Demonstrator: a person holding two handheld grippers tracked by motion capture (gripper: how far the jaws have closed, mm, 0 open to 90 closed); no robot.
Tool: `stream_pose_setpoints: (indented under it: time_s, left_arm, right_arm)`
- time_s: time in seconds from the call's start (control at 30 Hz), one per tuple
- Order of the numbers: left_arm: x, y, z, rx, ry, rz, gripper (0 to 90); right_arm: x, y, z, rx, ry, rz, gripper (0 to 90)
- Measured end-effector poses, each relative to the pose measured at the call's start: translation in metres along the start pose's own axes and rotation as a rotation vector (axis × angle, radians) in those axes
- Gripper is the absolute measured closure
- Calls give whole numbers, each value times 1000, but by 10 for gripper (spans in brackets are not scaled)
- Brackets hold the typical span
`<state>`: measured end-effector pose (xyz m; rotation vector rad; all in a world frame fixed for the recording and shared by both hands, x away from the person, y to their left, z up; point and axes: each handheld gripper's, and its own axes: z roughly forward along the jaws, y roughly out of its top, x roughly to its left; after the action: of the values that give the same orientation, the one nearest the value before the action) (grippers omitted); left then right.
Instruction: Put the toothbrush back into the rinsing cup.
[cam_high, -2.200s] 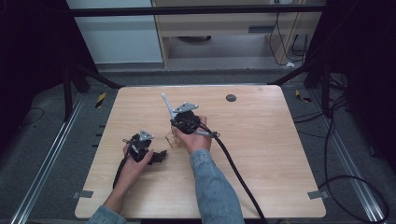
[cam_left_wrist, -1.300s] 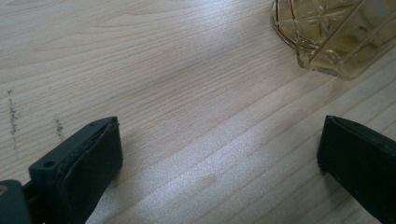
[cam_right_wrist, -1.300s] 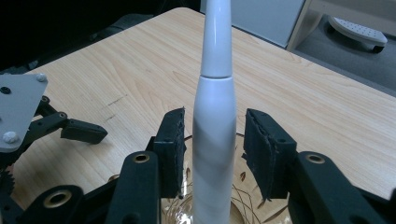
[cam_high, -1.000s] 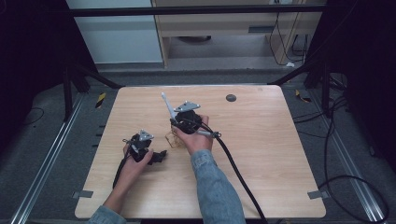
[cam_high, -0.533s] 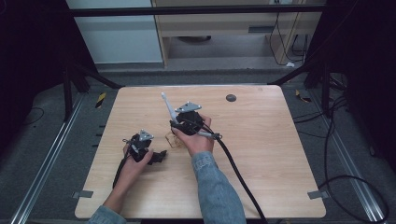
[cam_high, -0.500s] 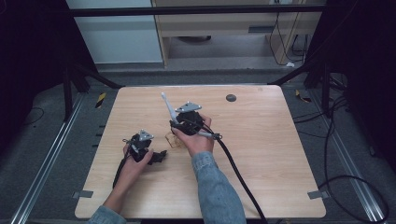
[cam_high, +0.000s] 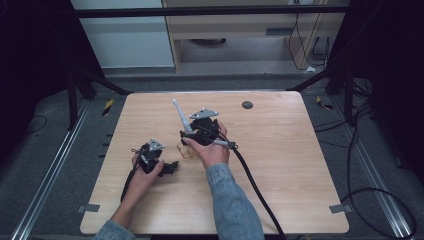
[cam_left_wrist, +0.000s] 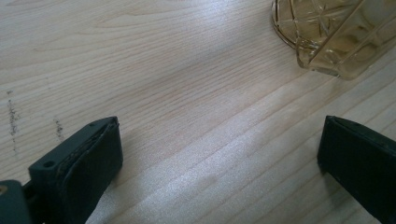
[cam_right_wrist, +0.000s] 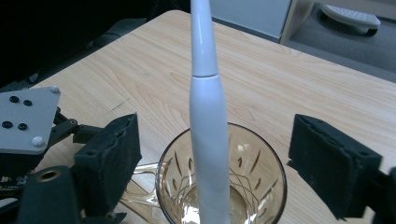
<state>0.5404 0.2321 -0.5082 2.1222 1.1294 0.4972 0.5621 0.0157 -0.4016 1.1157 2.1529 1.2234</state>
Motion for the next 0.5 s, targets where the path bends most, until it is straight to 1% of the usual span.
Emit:
stream_pose_setpoints:
  time_s: [0.17,0.23,0.43,0.47,0.5]
  left_arm:
    - [0,0,0,0,0,0,0]
    - [0,0,0,0,0,0,0]
    - [0,0,0,1,-1,1,0]
    - [0,0,0,1,0,0,0]
    - [0,0,0,1,-1,0,0]
  right_arm:
    - [-3,2,-5,4,5,26,93]
    - [-4,2,-8,11,-1,21,80]
    - [-7,2,-17,-1,-11,21,56]
    - [-8,2,-18,2,-17,16,54]
    - [-8,2,-18,6,-24,21,54]
